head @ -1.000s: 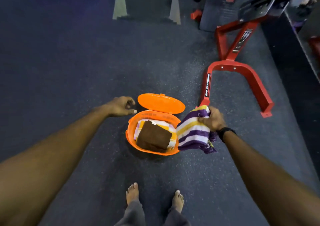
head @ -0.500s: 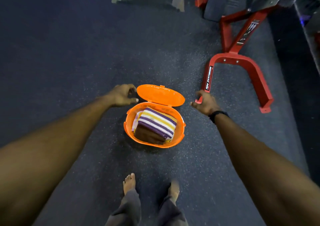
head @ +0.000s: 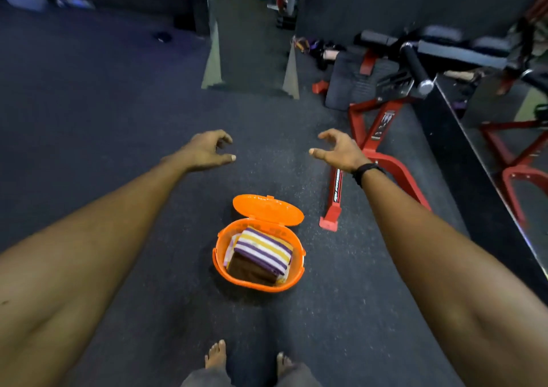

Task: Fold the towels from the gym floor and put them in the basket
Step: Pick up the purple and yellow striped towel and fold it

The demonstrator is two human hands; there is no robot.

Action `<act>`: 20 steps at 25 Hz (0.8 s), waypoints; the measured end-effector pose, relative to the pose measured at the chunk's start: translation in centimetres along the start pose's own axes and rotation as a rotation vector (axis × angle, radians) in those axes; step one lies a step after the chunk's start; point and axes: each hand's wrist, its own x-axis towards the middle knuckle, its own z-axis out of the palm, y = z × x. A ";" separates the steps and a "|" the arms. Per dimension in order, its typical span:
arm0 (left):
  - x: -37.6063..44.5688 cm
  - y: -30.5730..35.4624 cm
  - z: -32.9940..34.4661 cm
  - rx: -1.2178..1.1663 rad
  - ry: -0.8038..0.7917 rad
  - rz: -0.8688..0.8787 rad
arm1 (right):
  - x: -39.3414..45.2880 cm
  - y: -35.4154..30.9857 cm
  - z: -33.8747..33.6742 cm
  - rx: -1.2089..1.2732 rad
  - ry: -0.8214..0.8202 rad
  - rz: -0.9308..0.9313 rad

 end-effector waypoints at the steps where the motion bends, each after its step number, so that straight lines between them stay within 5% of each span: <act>1: -0.9 0.8 -1.4 0.000 0.042 -0.001 | -0.2 -1.3 -1.3 0.014 0.014 -0.035; 12: -16.8 7.5 -13.3 -0.083 0.582 -0.146 | -5.2 -17.4 -10.8 0.015 -0.041 -0.581; 20: -36.7 6.4 -15.1 -0.015 0.844 -0.399 | -12.5 -29.4 -7.0 -0.035 -0.245 -0.914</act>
